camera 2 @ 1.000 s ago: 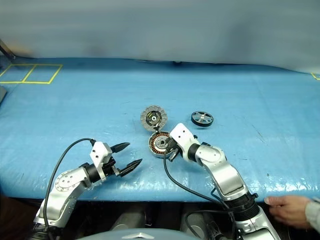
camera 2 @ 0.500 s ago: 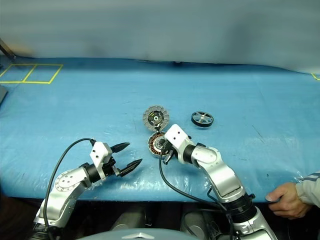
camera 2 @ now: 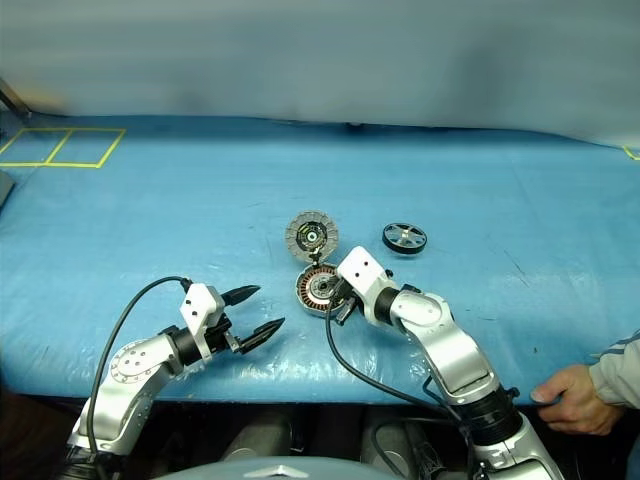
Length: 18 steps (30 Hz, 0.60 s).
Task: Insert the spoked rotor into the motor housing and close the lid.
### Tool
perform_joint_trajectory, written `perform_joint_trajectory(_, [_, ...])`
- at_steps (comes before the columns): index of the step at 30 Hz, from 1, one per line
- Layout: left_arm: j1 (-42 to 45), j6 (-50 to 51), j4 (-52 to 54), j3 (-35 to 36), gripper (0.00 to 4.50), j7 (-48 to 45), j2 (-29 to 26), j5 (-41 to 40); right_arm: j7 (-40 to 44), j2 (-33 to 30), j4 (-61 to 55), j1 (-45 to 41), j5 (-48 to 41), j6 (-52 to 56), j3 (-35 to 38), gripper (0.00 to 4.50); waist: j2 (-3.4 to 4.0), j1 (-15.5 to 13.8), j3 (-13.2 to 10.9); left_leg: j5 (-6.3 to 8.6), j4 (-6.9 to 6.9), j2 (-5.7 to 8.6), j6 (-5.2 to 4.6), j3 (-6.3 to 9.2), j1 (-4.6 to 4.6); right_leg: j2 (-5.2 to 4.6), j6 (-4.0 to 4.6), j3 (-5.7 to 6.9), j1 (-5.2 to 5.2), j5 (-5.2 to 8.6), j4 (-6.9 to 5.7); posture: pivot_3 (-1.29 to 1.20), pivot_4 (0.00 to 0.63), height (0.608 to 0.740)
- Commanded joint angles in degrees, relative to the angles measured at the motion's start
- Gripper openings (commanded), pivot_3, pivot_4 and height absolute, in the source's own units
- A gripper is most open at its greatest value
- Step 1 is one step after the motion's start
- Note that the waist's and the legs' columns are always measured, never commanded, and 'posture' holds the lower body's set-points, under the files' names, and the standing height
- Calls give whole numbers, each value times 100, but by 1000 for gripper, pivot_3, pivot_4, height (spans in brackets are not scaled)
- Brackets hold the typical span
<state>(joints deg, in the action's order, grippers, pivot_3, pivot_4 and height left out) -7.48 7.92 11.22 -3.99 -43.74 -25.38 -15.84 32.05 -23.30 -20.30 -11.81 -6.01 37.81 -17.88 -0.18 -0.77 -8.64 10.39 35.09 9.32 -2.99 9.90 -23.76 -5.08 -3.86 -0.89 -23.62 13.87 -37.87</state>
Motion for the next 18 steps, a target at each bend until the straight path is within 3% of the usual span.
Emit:
perform_joint_trajectory(1, [34, -61, 37, -4, 4500, 4, -6, 10, -28, -5, -193, -18, -12, -21, 82, 57, 0, -3, 0, 0, 0, 0, 0, 0, 0, 0, 0, 0, 0, 0, 0, 0, 150, 740])
perform_joint_trajectory(18, [-4, -69, 40, 10, 4500, 41, -3, 10, 20, -26, -69, 44, 52, -11, -67, 57, 0, -5, 0, 0, 1, 1, 0, 0, 0, -1, 0, 0, 1, 0, 0, 0, 150, 740])
